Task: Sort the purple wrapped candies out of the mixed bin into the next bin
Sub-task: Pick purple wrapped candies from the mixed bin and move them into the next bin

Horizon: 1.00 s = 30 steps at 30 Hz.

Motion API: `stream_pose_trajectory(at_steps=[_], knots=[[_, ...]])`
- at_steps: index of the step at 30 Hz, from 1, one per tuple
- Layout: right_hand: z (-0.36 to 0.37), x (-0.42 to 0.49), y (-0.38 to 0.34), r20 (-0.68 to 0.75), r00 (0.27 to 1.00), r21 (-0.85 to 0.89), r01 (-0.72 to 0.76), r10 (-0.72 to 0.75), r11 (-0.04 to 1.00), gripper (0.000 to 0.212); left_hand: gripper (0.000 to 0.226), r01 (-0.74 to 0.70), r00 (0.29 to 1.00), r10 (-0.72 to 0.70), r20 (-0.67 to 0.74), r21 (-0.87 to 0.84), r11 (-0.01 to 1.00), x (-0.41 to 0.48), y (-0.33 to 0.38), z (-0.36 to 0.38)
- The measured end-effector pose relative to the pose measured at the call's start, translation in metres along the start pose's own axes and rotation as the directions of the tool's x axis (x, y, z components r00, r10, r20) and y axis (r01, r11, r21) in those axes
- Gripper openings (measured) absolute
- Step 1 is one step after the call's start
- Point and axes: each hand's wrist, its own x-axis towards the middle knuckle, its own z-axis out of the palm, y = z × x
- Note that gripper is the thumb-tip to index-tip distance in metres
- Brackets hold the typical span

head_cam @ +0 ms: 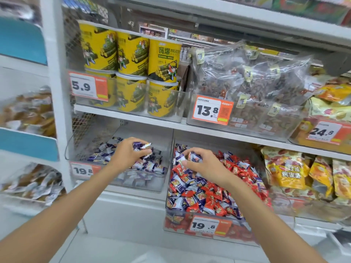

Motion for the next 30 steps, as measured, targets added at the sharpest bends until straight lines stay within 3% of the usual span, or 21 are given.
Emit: stream_pose_trajectory(at_steps=[7, 10, 12, 15, 21, 30], knots=[[0.072, 0.111, -0.035, 0.08, 0.991, -0.145, 0.117, -0.107, 0.982, 0.024, 0.036, 0.124, 0.992, -0.112, -0.066, 0.222, 0.967, 0.046, -0.051, -0.04], [0.094, 0.145, -0.039, 0.199, 0.979, -0.205, 0.077, -0.036, 0.976, 0.065, 0.07, 0.1, 0.985, -0.144, 0.093, 0.371, 0.923, 0.066, -0.07, -0.045], [0.099, 0.153, -0.037, 0.268, 0.963, -0.214, 0.048, 0.012, 0.976, 0.076, 0.081, 0.079, 0.968, -0.159, 0.195, 0.363, 0.928, 0.066, -0.08, -0.047], [0.088, 0.141, -0.031, 0.206, 0.978, -0.278, 0.075, -0.016, 0.958, 0.059, 0.069, 0.088, 0.968, -0.153, 0.199, 0.303, 0.949, 0.06, -0.081, -0.045], [0.015, 0.059, 0.006, -0.082, 0.993, -0.278, 0.061, -0.087, 0.959, 0.026, 0.023, -0.023, 0.974, -0.007, 0.225, 0.129, 0.991, 0.026, -0.044, -0.019], [-0.049, -0.019, 0.076, -0.237, 0.97, -0.23, -0.11, 0.054, 0.967, 0.017, 0.013, -0.252, 0.94, 0.213, 0.267, 0.123, 0.96, -0.004, 0.061, 0.067]])
